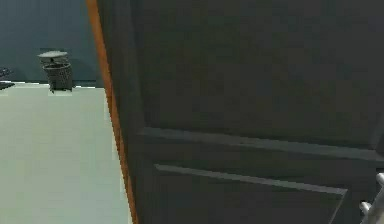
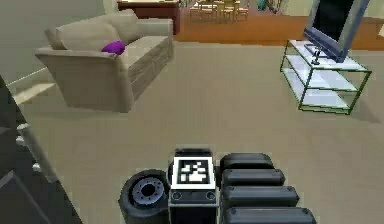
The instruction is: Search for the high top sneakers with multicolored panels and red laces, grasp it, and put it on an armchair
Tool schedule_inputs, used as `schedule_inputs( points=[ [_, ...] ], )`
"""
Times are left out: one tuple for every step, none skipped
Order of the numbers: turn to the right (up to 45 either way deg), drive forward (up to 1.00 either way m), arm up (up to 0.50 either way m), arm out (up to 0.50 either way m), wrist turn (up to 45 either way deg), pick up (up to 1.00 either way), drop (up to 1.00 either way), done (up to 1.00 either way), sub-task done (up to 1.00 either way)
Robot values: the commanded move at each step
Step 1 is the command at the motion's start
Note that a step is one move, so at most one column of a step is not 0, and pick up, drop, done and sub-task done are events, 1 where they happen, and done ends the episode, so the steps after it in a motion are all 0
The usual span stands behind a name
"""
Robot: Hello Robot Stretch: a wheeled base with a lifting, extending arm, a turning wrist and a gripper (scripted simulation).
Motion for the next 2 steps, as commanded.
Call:
schedule_inputs(
  points=[
    [-45.0,0.00,0.00,0.00,0.0,0.00,0.00,0.00,0.00],
    [-30.0,0.00,0.00,0.00,0.0,0.00,0.00,0.00,0.00]
  ],
)
